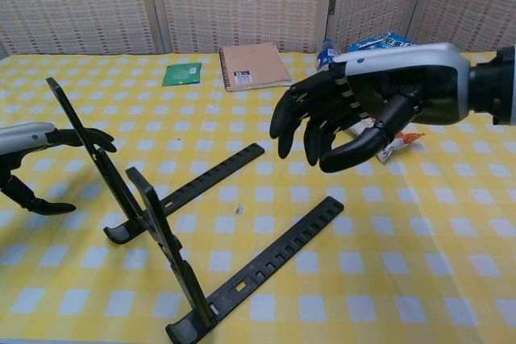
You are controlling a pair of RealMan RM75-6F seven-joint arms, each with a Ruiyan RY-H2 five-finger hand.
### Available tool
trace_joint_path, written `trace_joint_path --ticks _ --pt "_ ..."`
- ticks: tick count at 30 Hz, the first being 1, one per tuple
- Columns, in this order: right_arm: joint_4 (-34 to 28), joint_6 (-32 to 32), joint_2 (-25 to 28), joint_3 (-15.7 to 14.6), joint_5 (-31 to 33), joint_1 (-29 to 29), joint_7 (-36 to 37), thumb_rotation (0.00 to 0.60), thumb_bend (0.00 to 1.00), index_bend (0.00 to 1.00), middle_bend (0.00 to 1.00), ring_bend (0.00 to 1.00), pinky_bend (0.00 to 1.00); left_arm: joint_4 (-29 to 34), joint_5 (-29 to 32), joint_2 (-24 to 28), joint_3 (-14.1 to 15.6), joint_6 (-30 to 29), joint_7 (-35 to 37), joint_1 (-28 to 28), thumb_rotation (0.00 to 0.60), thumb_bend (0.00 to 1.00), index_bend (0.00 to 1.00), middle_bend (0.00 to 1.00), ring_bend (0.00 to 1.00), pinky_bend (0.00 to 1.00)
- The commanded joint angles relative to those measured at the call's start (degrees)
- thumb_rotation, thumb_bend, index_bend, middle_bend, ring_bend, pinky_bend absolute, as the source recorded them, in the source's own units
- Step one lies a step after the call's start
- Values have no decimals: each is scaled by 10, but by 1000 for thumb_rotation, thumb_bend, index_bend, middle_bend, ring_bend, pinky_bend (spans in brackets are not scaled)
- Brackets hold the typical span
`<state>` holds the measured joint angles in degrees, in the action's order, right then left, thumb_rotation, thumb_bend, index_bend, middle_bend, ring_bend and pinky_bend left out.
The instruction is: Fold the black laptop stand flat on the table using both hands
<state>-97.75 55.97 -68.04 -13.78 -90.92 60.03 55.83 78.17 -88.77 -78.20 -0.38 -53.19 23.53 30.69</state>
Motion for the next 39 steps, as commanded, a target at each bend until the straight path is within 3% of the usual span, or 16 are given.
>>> trace_joint_path --ticks 1,18,39 --pt "-28 7 23 19 42 -41 -70 503 159 256 254 287 228 -7 -4 -11 4 7 6 8 600 291 275 111 70 0" --pt "-36 -9 33 77 65 -100 -135 519 158 247 228 253 200 -14 -21 -44 13 6 184 41 600 313 426 194 128 51" --pt "-15 -38 25 108 34 -135 -107 521 158 247 217 244 200 -45 -15 -59 27 -21 162 38 600 341 522 228 146 52"
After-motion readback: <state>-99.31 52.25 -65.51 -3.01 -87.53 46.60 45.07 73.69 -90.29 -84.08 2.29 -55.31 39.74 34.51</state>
